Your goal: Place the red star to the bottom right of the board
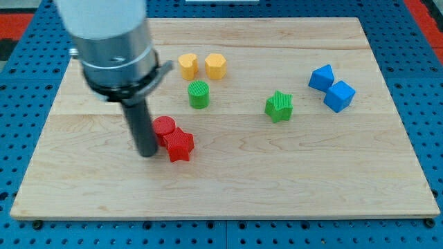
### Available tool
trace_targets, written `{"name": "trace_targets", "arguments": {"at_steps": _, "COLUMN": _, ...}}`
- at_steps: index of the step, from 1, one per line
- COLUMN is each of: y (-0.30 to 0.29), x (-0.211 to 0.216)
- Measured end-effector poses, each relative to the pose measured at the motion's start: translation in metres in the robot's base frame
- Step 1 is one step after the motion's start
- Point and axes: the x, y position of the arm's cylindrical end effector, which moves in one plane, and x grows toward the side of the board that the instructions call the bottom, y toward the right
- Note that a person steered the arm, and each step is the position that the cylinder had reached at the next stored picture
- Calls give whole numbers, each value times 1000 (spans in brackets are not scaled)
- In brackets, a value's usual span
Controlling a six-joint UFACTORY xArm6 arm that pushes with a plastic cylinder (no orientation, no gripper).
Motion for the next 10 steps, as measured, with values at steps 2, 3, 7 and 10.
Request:
{"name": "trace_targets", "arguments": {"at_steps": 2, "y": 48, "x": -21}}
{"name": "trace_targets", "arguments": {"at_steps": 3, "y": 154, "x": -16}}
{"name": "trace_targets", "arguments": {"at_steps": 7, "y": 220, "x": 57}}
{"name": "trace_targets", "arguments": {"at_steps": 10, "y": 180, "x": 64}}
